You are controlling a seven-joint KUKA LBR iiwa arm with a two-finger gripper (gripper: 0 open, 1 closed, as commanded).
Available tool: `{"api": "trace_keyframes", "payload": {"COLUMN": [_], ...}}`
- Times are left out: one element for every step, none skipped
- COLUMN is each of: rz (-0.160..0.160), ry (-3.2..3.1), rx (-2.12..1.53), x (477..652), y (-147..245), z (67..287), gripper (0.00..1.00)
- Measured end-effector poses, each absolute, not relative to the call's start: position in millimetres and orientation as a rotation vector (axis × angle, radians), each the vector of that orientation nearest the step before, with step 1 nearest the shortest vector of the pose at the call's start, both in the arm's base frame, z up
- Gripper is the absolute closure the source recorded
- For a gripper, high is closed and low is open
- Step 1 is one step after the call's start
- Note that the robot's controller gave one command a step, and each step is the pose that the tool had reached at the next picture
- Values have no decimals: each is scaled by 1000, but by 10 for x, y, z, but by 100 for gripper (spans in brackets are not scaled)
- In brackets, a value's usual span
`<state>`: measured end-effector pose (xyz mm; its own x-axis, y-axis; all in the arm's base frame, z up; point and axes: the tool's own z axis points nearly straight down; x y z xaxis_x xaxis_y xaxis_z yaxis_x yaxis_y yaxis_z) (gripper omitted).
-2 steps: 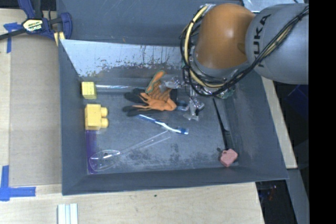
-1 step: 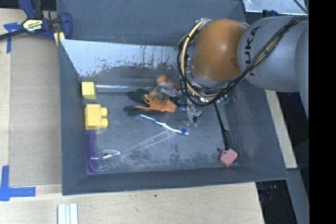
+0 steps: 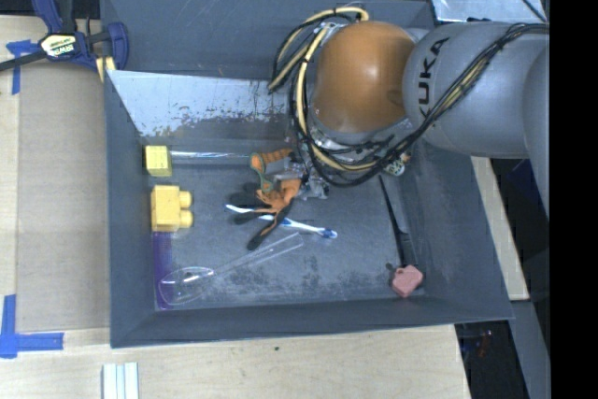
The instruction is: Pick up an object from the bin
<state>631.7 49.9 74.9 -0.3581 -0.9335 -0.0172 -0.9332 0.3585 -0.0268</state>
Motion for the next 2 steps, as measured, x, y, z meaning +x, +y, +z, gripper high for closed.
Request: {"api": "trace_keyframes", "payload": {"rz": [-19, -10], "ry": [2567, 2574], "rx": [-1759, -1763], "x": [6317, 6287], "y": [498, 499], "z": [753, 1095], "gripper": [100, 100]}}
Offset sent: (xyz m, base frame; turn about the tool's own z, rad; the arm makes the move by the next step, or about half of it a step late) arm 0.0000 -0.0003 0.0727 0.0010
